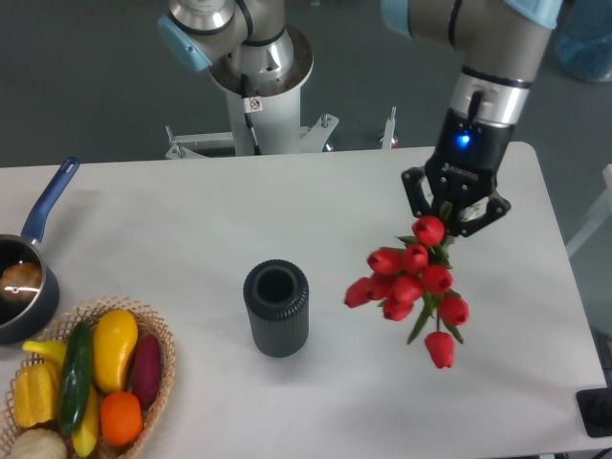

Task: Insert the flowers into the vase
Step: 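Lift the red tulip bunch with the gripper and swing it toward the black vase, then move the tulips over the vase opening and lower the stems in, then push the tulip stems further down into the black vase, then open the gripper to release the tulips and pull back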

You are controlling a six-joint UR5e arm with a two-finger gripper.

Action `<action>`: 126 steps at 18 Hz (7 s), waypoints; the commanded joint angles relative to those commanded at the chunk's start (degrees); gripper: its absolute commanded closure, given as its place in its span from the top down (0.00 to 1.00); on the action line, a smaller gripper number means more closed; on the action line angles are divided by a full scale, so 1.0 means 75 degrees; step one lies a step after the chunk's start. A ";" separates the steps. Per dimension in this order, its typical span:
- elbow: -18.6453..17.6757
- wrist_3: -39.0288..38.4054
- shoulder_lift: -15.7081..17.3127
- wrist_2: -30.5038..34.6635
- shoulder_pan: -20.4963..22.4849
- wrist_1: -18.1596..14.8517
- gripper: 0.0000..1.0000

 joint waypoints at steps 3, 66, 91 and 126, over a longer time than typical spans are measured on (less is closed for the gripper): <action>-0.0129 -0.0012 0.0070 -0.1078 0.0059 0.0000 0.11; -0.2168 0.1499 -0.0866 -0.5570 -0.0585 0.0562 0.16; -0.2707 0.1535 -0.0972 -0.5090 -0.0246 0.0563 0.16; -0.3024 0.1980 -0.1125 -0.4609 -0.0223 0.0574 0.92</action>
